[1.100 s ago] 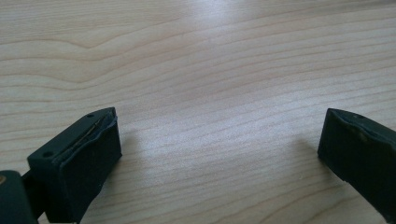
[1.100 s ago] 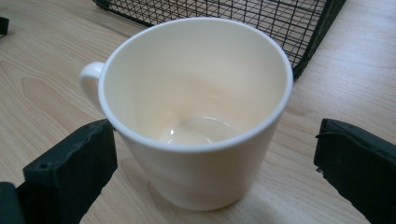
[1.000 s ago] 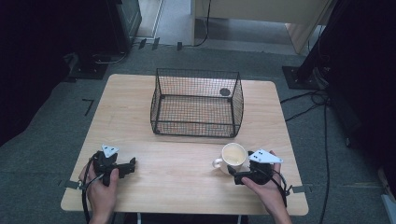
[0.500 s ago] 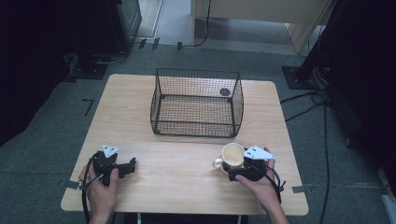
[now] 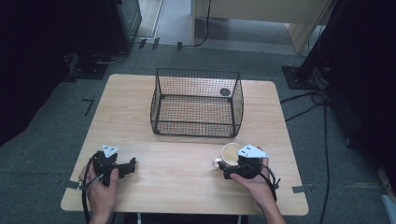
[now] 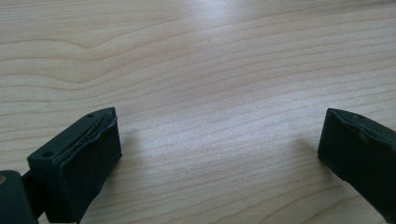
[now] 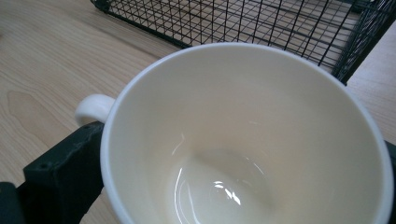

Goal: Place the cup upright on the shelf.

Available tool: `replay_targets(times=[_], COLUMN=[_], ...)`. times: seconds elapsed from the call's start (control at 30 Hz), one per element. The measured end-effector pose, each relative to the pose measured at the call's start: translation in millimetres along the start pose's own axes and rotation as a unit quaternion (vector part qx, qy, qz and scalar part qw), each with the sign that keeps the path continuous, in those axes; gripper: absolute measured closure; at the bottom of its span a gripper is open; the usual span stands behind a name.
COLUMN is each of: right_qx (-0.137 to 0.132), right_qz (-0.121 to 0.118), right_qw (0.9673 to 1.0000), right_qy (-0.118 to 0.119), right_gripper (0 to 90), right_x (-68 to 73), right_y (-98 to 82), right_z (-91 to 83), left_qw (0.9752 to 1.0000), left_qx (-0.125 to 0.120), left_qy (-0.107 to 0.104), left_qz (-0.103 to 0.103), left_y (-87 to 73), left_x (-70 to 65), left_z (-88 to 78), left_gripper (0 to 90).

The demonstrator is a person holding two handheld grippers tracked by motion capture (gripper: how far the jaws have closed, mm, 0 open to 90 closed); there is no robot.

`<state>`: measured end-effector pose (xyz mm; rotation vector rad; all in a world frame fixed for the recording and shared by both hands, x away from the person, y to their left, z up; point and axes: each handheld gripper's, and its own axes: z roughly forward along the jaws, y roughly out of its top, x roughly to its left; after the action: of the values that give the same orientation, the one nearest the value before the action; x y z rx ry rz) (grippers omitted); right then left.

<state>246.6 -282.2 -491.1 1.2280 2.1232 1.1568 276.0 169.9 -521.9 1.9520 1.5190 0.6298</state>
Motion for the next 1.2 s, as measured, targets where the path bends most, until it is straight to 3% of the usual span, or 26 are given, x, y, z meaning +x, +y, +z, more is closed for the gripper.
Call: replay_targets(times=[0.03,0.37,0.83,1.2], right_qx=[-0.002,-0.016,-0.030,-0.047], right_qz=[-0.005,-0.011,-0.010,-0.010], right_qw=[1.0000,0.9992,0.9990,0.9987], right_qy=[-0.008,-0.034,-0.031,-0.019], right_gripper=[8.7,9.2,9.3,9.3], right_x=[1.3,6.1,15.2,22.3], right_y=[-0.4,-0.1,15.6,41.2], right_z=[-0.7,-4.0,-11.1,-13.7], left_qw=[1.0000,1.0000,1.0000,1.0000], left_qx=[0.000,0.000,0.001,0.001], left_qy=[0.000,0.000,0.000,0.000], left_qz=[0.000,0.001,0.000,0.001], left_y=[0.0,0.0,0.1,0.1], left_x=[0.0,0.1,0.0,0.1], left_z=[0.0,0.0,-0.1,-0.1], left_gripper=[0.0,0.0,0.0,0.0])
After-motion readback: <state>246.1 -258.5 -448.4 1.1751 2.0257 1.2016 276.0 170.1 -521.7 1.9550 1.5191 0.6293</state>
